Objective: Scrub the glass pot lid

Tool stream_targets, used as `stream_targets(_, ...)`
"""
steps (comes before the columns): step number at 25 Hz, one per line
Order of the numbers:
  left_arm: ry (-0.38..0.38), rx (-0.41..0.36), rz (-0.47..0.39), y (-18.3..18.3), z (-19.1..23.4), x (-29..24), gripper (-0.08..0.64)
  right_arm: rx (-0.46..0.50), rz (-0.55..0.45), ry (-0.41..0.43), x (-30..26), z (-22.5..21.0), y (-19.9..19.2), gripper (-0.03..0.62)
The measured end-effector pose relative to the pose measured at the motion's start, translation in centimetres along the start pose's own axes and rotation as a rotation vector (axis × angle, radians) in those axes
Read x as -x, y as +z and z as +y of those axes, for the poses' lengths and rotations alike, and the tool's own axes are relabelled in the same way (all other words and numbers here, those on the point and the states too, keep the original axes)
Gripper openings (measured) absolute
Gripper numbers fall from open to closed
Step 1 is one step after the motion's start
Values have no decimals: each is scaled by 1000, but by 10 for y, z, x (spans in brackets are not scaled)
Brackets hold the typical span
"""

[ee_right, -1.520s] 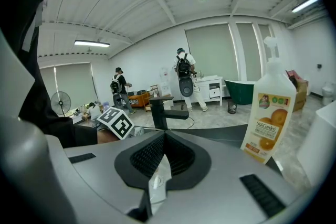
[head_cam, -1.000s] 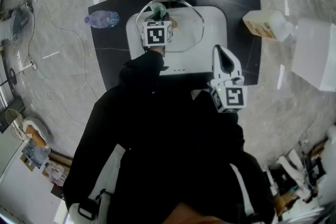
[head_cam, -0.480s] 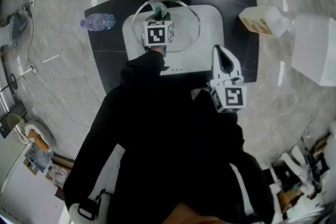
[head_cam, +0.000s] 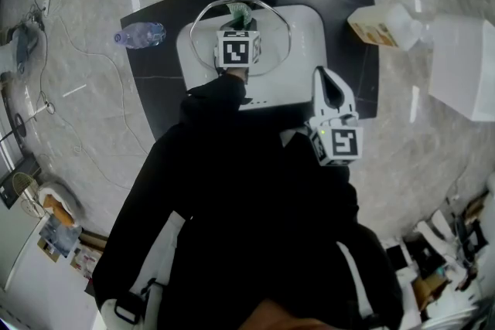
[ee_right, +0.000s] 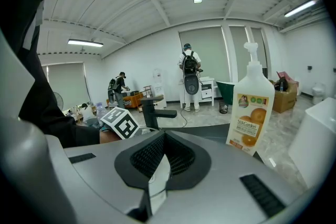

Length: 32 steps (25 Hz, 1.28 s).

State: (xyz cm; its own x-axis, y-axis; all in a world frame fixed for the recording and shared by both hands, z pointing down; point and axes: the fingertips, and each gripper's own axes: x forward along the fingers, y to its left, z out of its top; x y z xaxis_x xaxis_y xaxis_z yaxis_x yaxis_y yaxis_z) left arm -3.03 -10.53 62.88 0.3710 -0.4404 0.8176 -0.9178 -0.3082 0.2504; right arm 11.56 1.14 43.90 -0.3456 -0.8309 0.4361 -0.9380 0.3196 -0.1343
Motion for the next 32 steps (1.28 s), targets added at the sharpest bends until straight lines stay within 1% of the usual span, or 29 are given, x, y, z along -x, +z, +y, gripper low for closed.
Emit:
stream_targets(2, -12, -7, 11, -1, -6, -1, 58, -12, 0, -1, 2, 1, 0, -8)
stream_targets(5, -23, -17, 15, -1, -12, -3, 58, -5, 14, -24, 5, -5, -3, -8)
stream_targets(9, -31, -22, 10, 0, -18, -5, 58, 1, 6, -31, 9, -10, -7, -8)
stream_targets(12, -49, -27, 24, -2, -25, -7, 58, 0, 2, -35, 10, -12, -7, -8)
stream_targets(17, -77, -39, 21, 2, -40, -11, 58, -6, 5, -42, 14, -14, -10, -8)
stream_targets(24, -108, -31, 18, 3, -55, -15, 58, -6, 2, -59, 19, -19, -9, -8)
stream_targets(32, -181, -30, 49, 0, -79, -14, 60, -7, -2, -71, 24, -21, -8, -8)
